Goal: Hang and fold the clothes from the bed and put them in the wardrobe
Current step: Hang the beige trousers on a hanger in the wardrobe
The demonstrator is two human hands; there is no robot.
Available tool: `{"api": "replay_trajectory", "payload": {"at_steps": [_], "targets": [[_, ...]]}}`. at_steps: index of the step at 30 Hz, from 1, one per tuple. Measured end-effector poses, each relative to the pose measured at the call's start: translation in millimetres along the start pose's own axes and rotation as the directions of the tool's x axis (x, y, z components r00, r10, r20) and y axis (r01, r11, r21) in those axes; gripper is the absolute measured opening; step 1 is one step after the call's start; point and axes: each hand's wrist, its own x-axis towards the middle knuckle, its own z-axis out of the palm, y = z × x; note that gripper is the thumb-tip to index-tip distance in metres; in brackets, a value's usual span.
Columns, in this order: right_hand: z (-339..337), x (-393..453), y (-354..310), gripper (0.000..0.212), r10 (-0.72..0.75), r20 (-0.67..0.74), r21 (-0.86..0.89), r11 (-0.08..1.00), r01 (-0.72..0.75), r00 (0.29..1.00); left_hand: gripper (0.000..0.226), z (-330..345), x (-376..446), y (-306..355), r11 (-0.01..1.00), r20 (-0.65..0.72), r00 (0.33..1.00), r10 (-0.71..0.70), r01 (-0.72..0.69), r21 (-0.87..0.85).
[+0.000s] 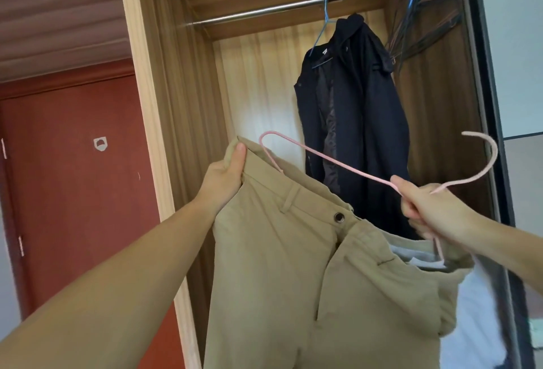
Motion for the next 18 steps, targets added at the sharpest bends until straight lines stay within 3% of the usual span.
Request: {"api": "replay_trajectory", "payload": {"at_steps": [5, 12, 18], "targets": [[2.8, -7.2, -5.4, 0.066, -0.070, -0.027, -0.111, 0.992, 0.067, 0.997, 0.049, -1.9, 4.8, 1.7, 0.999, 0.030, 0.999, -0.021, 0.022, -0.031], [-6.0, -0.8, -18.6, 0.069, 0.136, 0.117, -0.228, 0.968, -0.106, 0.984, 0.047, 5.0, 3.1, -7.8, 0.998, 0.031, 0.999, 0.045, -0.043, -0.051], [-7.4, 2.3, -43.7, 0.071, 0.227, 0.270, -0.430, 0.898, -0.094, 0.936, 0.052, 0.3, 4.1, -17.5, 0.995, 0.074, 0.996, 0.053, -0.046, -0.093]]}}
